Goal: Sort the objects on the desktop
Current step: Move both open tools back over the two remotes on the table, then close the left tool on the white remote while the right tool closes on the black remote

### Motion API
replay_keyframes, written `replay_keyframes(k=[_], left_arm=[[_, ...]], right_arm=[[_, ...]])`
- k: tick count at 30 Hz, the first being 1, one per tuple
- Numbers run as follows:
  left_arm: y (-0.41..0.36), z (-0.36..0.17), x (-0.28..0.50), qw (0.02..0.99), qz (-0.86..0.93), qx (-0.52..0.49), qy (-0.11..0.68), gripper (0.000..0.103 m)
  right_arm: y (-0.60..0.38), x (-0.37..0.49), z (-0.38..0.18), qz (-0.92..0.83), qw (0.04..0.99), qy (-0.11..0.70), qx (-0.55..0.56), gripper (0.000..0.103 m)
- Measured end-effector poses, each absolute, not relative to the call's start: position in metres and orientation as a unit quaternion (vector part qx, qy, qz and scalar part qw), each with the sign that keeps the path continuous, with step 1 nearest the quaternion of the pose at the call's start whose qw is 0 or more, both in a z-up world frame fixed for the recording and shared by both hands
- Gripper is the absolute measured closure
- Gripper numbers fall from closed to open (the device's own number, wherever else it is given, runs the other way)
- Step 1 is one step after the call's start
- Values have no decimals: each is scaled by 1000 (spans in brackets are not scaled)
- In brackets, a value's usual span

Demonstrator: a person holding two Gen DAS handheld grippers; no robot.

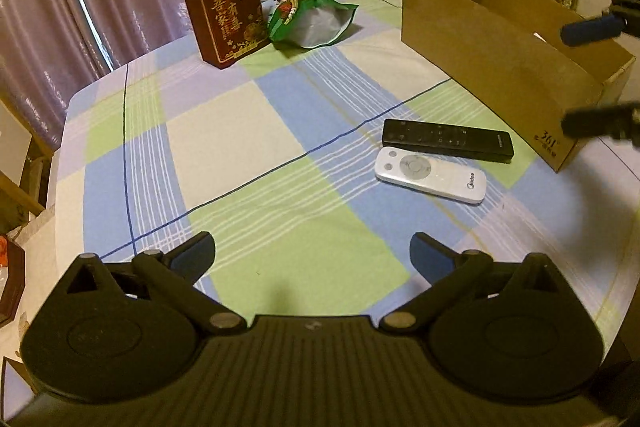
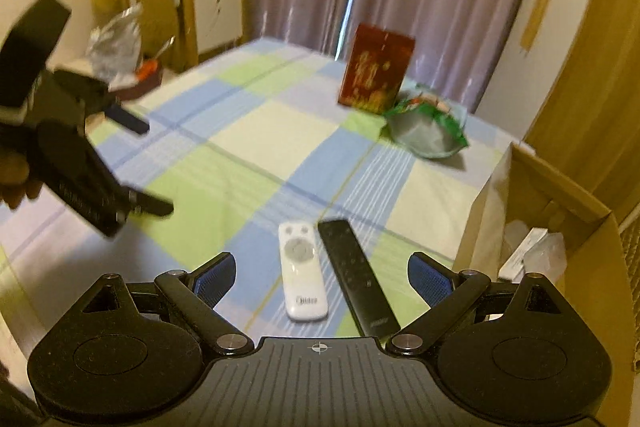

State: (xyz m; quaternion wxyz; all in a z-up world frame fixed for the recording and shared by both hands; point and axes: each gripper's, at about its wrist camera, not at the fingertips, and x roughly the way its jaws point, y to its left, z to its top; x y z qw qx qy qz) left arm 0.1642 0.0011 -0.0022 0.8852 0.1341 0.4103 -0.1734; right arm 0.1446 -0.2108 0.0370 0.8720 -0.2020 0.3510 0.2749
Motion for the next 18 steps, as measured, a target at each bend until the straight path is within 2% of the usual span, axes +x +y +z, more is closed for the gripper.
replay_keyframes(k=[7, 18], left_arm=[[-3, -11, 168, 893, -139, 69, 423, 1], [-45, -27, 177, 897, -105, -17, 429, 1]], right_arm=[[-212, 157, 22, 279, 855, 368, -238, 8], [-217, 214, 57, 317, 833, 342, -297, 8]])
